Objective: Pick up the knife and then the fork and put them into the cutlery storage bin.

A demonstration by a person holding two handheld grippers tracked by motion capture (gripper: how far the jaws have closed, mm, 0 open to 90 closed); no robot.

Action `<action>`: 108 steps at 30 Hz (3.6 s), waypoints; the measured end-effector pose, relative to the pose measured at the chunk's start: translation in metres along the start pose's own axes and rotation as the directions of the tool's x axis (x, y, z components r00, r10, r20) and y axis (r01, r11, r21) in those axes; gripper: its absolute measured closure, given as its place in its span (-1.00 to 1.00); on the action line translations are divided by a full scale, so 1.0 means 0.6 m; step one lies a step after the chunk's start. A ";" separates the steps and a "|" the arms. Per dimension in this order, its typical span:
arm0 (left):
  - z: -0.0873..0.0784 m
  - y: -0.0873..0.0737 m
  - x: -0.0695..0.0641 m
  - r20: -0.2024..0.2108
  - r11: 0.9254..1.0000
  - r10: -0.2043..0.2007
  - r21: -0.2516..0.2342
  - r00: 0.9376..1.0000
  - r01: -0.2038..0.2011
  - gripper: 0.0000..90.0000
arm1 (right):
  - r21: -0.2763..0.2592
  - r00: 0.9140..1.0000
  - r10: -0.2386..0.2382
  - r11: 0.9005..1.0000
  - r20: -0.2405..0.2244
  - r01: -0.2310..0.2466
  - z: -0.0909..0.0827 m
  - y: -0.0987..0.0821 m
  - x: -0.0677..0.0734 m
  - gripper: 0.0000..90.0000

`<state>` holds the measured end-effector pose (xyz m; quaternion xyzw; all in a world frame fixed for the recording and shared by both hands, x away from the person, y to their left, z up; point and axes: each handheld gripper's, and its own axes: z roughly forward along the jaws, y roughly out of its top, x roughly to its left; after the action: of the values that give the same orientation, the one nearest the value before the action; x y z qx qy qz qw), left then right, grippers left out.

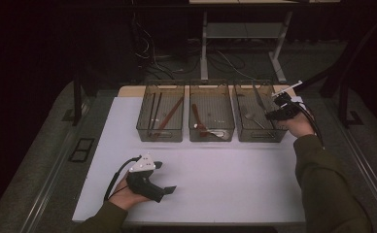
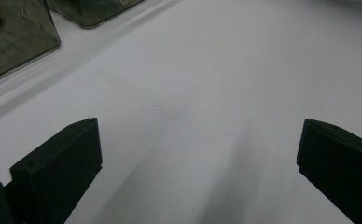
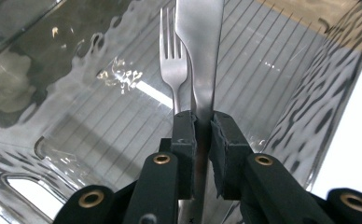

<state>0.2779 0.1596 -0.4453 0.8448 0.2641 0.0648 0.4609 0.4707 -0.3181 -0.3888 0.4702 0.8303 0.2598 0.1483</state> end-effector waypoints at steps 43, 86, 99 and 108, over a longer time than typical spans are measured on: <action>0.000 0.000 0.000 0.001 1.000 0.002 0.005 1.000 -0.002 -1.00 | -0.112 0.996 0.068 0.991 -0.064 -0.075 -0.013 0.016 0.017 -0.46; -0.006 -0.001 0.000 0.000 1.000 -0.006 -0.012 1.000 0.006 -1.00 | -0.347 0.974 -0.102 0.937 -0.200 0.027 -0.099 -0.109 0.126 -0.64; -0.008 -0.001 0.000 0.003 1.000 -0.002 -0.015 1.000 0.003 -1.00 | -0.390 0.971 -0.098 0.921 -0.220 0.005 -0.098 -0.166 0.152 -0.64; -0.009 -0.001 -0.001 0.000 1.000 0.001 -0.014 1.000 -0.001 -1.00 | -0.394 0.962 -0.115 0.919 -0.247 0.009 -0.092 -0.201 0.171 -0.64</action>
<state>0.2750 0.1637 -0.4428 0.8416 0.2634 0.0670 0.4668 0.3059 -0.2970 -0.4124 0.3655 0.7890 0.4752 0.1344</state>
